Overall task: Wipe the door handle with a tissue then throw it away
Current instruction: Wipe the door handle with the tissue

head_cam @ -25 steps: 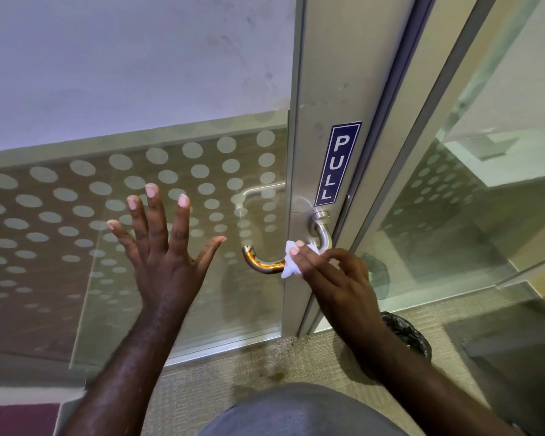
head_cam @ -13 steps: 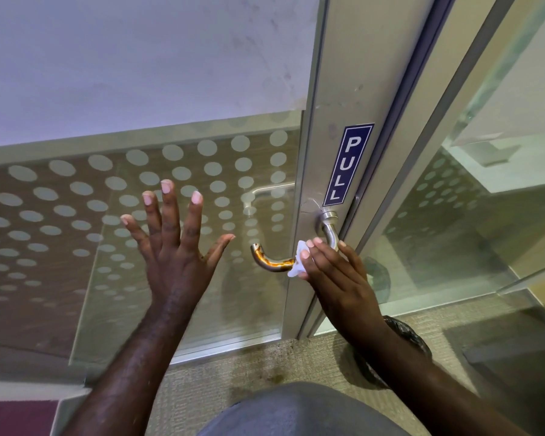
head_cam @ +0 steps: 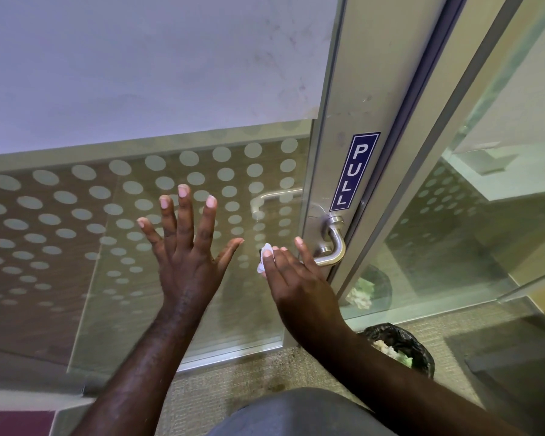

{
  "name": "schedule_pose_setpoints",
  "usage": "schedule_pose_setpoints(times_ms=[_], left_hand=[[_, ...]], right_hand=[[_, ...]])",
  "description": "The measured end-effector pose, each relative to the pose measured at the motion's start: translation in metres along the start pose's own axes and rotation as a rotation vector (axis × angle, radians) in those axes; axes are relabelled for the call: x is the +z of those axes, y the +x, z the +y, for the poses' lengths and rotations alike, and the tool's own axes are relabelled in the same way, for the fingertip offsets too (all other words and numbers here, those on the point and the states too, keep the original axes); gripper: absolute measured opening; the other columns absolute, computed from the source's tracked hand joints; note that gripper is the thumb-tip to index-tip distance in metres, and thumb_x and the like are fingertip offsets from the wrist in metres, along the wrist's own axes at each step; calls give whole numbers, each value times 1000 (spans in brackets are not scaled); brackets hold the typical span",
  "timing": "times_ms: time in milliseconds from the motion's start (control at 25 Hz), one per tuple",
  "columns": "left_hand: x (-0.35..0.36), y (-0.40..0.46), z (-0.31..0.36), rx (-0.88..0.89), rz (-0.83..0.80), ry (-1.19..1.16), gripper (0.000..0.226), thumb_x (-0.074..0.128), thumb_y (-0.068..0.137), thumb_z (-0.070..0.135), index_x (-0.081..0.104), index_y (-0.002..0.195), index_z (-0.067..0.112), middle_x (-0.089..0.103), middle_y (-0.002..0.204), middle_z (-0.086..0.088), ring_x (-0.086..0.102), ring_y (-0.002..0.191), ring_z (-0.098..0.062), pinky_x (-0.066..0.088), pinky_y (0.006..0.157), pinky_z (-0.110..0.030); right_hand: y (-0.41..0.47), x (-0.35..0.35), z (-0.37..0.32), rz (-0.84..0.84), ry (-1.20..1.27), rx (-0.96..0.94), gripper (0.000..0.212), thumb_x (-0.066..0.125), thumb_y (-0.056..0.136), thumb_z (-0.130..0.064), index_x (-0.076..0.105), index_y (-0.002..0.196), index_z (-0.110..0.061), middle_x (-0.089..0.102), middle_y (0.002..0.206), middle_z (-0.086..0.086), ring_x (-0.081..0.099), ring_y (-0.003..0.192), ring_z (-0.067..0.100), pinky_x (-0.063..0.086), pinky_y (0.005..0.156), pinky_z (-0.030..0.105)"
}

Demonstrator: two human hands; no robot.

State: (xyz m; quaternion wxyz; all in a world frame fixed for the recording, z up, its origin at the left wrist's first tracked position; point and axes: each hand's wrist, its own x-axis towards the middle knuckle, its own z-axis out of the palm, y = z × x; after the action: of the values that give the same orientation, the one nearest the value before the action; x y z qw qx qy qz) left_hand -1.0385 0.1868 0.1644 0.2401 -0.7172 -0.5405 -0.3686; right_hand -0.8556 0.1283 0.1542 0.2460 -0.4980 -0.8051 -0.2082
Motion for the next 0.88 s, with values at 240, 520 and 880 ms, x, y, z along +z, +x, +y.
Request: schedule_pose_setpoints(times_ms=[240, 520, 880], left_hand=[[1, -1, -2, 5, -15, 5, 109, 70, 83, 55, -9, 154, 32, -23, 161, 5, -17, 149, -20, -10, 116, -55], [0, 0, -2, 4, -20, 1, 108, 69, 83, 55, -10, 154, 32, -24, 161, 5, -19, 148, -19, -13, 116, -53], [1, 0, -4, 14, -31, 13, 110, 69, 83, 56, -13, 153, 32, -27, 160, 5, -20, 148, -19, -15, 116, -51]], right_hand=[[34, -11, -24, -297, -109, 96, 38, 31, 93, 1, 60, 116, 10, 68, 103, 25, 69, 87, 27, 28, 113, 41], [63, -19, -27, -559, -27, 140, 33, 32, 99, -3, 53, 124, 0, 61, 115, 18, 58, 105, 26, 8, 120, 41], [20, -1, 0, -263, -64, -233, 27, 39, 99, 1, 63, 107, 10, 64, 116, 29, 59, 116, 41, 29, 114, 54]])
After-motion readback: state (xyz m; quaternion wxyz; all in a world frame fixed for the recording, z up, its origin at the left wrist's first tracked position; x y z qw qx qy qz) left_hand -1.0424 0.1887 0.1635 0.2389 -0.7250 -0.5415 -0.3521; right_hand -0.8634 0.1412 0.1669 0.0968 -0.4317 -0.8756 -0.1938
